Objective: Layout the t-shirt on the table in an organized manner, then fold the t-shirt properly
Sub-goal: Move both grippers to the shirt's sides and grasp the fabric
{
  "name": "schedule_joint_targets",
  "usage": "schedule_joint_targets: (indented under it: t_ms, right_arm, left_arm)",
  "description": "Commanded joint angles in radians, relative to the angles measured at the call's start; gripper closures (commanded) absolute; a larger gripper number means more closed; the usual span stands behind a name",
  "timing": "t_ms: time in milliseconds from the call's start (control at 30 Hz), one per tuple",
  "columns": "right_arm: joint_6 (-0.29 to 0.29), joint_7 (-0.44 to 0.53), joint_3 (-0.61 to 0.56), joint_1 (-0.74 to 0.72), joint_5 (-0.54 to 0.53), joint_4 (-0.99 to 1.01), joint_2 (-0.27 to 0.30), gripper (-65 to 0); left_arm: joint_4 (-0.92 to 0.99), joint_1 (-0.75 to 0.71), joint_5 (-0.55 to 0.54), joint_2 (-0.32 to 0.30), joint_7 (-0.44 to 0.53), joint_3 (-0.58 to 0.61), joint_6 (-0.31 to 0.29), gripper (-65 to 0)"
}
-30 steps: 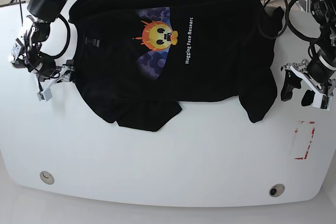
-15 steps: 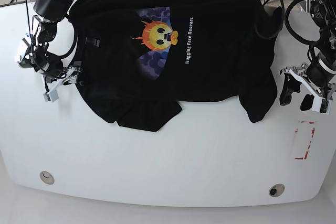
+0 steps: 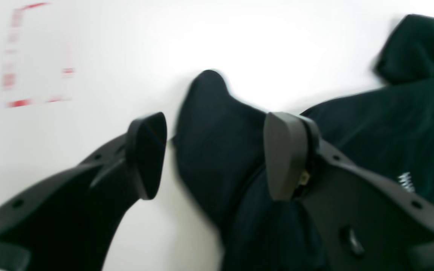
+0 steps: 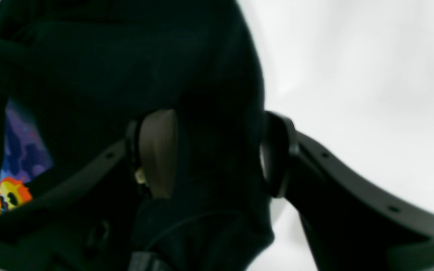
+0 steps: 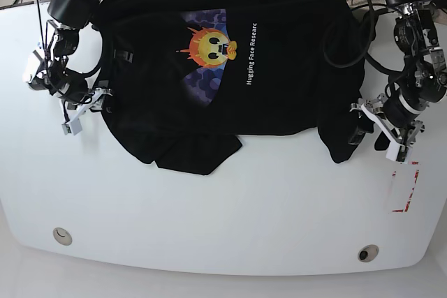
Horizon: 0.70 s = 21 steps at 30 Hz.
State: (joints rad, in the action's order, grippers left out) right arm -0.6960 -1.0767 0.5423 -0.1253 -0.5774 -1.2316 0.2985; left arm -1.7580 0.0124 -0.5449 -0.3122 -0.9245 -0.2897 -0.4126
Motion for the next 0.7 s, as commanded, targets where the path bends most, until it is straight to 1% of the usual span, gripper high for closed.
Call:
schedule_joint_targets:
  t_ms: [0,33,133,167,267,300,467,600,667]
  right_arm:
    - [-0.002,0.003,-0.04,-0.014,-0.005,-0.017,0.018,-31.2]
    - [-0.002,0.003,-0.052,-0.014,-0.005,-0.017,0.018,-29.8]
    - [-0.002,0.007,-0.075,-0.014,-0.005,-0.017,0.018,-20.3]
    - [-0.002,0.007,-0.077,-0.014,-0.005,-0.017,0.017,-14.4]
    - [-0.002,0.007,-0.08,-0.014,-0.003,-0.018,0.0,-2.7]
    - [-0.002,0.007,-0.08,-0.014,-0.003,-0.018,-0.003,-0.5]
    - [-0.002,0.007,-0.08,-0.014,-0.003,-0.018,-0.009,-0.8]
    - [-0.002,0.007,-0.08,-0.012,-0.003,-0.018,-0.009,-0.2]
    - [-0.002,0.007,-0.08,-0.012,-0.003,-0.018,-0.009,-0.2]
  left_arm:
    - [0.03,0.048,0.013,0.008,0.028,0.03,-0.004,-38.9]
    - [0.04,0.056,0.018,0.011,0.028,0.042,-0.004,-38.9]
    - [0.073,0.083,0.024,0.012,0.028,0.088,-0.004,-38.9]
    - [0.082,0.09,0.022,0.012,0.028,0.113,-0.004,-38.9]
    - [0.099,0.1,0.024,0.014,0.028,0.159,-0.004,-38.9]
    - [0.103,0.1,0.024,0.014,0.028,0.169,-0.004,-38.9]
    - [0.146,0.103,0.024,0.015,0.028,0.189,-0.004,-38.9]
    - [0.201,0.131,0.026,0.038,0.028,0.189,-0.002,-38.9]
    - [0.22,0.134,0.026,0.038,0.028,0.189,-0.002,-38.9]
